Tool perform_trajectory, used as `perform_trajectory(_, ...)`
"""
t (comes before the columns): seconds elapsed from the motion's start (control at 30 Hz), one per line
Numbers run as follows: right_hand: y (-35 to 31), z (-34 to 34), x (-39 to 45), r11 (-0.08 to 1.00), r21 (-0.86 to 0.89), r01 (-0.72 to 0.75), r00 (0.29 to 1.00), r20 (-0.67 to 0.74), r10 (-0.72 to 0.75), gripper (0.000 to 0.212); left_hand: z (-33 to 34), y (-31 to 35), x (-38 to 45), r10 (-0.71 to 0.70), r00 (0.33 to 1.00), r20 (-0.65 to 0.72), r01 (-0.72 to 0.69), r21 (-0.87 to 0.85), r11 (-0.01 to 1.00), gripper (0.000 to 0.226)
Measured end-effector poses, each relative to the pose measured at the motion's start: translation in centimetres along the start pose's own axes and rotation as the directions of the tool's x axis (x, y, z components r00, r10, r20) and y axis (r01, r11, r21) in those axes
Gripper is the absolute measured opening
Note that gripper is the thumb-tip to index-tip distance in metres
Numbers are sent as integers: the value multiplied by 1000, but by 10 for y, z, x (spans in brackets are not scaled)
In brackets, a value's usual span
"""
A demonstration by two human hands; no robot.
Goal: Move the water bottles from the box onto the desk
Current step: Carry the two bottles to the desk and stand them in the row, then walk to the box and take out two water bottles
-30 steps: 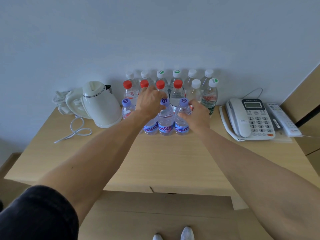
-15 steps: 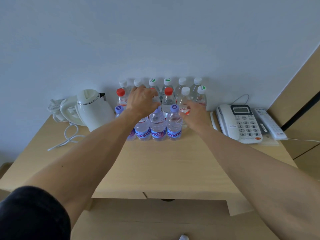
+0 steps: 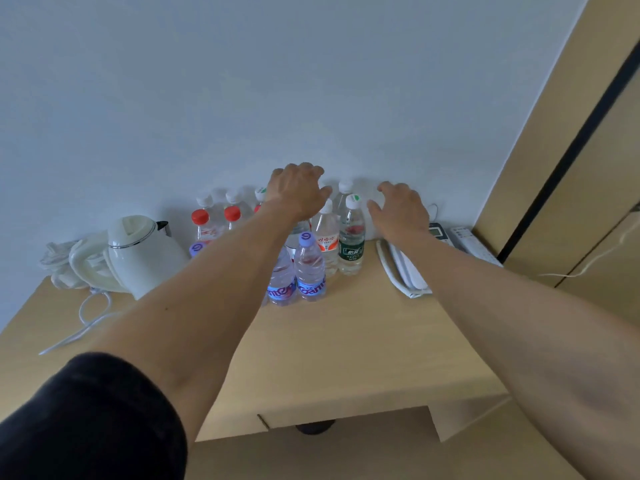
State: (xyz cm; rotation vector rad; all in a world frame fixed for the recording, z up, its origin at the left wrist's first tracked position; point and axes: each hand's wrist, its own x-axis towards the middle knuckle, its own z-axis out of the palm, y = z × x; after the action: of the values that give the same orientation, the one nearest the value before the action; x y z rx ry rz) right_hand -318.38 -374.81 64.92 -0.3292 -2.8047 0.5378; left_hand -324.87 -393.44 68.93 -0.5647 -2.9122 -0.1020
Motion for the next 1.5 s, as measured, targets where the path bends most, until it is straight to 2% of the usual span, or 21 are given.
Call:
perform_trajectory(0.2, 50, -47, -17, 982, -84, -172, 985, -36, 170, 48, -2, 60, 14, 169, 985, 39, -169, -7, 986, 55)
perform_trajectory(0.37, 85, -83, -50, 933, -165, -321, 947, -81, 312, 51, -5, 109, 13, 319, 947, 48, -316, -53, 947, 55)
perform_trajectory(0.5, 107, -104, -90, 882, -124, -454, 891, -86, 446, 53, -5, 155, -2, 446, 892, 72, -440, -87, 894, 54)
perform_trajectory(0.63, 129, -117, -148, 817, -127, -563, 826, -83, 557, 44, 5, 202, -35, 589, 801, 110, -577, -123, 807, 51)
perform_trajectory(0.8, 159, -119, -240, 686, -145, -713, 698, -63, 713, 66, 28, 266, -94, 734, 661, 157, -713, -171, 680, 43)
perform_trajectory(0.93, 179, -129, -325, 532, -73, -844, 536, -153, 830, 65, 37, 325, -150, 831, 521, 196, -799, -230, 555, 54)
perform_trajectory(1.2, 215, -163, -456, 274, -10, -962, 271, -178, 946, 64, 46, 427, -245, 949, 274, 158, -922, -239, 305, 55)
perform_trajectory(1.33, 246, -176, -510, 188, 28, -982, 180, -172, 968, 64, 53, 485, -290, 964, 194, 181, -932, -272, 238, 55)
perform_trajectory(1.5, 299, -194, -568, 115, 74, -991, 105, -138, 985, 65, 63, 556, -336, 962, 153, 229, -941, -264, 212, 56)
